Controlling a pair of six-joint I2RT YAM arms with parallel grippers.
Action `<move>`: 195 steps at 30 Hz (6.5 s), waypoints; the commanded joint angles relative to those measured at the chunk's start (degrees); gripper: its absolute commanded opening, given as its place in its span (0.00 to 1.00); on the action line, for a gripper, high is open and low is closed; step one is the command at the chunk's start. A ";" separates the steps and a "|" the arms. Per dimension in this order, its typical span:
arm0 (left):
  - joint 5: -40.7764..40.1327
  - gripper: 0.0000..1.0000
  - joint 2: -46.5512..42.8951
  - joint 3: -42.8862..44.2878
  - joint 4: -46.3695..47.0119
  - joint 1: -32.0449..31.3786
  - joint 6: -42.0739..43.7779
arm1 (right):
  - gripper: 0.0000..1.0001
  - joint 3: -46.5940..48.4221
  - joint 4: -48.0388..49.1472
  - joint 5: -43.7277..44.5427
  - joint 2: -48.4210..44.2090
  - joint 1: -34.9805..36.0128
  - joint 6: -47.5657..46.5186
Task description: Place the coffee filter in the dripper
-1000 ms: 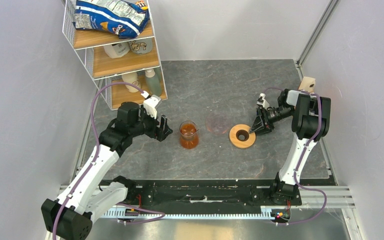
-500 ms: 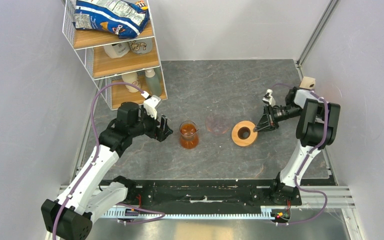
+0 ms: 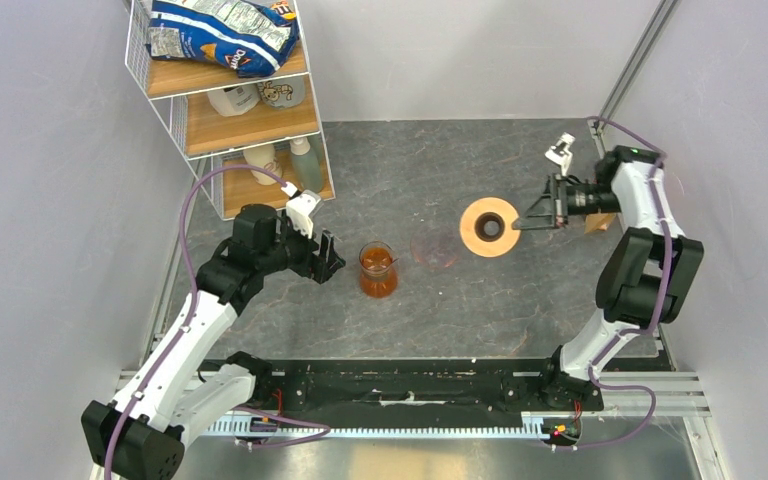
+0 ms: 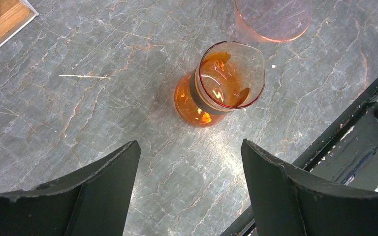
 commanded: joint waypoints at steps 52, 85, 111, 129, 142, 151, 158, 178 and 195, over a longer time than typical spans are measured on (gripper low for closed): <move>34.99 0.91 1.34 8.94 15.56 12.62 -34.46 | 0.00 -20.78 138.37 -6.51 -5.82 26.30 135.04; 34.28 0.63 11.32 -0.51 34.61 6.43 -48.81 | 0.00 -31.82 124.74 -4.68 -10.77 34.26 118.80; 36.95 0.02 16.57 -5.06 30.86 10.39 -46.83 | 0.26 -22.33 84.55 3.52 -3.55 37.16 93.04; 39.50 0.02 23.06 -7.17 29.47 13.63 -44.10 | 0.33 -15.71 69.55 9.79 1.29 39.41 82.91; 39.47 0.05 26.19 -6.57 27.47 15.34 -41.35 | 0.32 -13.75 67.33 11.62 1.44 39.97 81.63; 39.17 0.06 27.98 -6.30 28.88 15.23 -42.25 | 0.34 -13.83 67.96 10.87 1.03 39.90 82.20; 38.60 0.15 29.51 -6.15 28.86 15.00 -42.07 | 0.46 -13.95 66.72 12.43 -0.07 39.55 81.29; 36.28 0.50 24.28 -5.13 18.82 15.70 -33.65 | 0.48 -13.28 65.29 12.19 0.50 39.41 80.16; 36.19 0.42 25.09 -5.42 23.38 14.07 -36.54 | 0.43 -13.84 67.95 10.92 1.20 40.07 81.90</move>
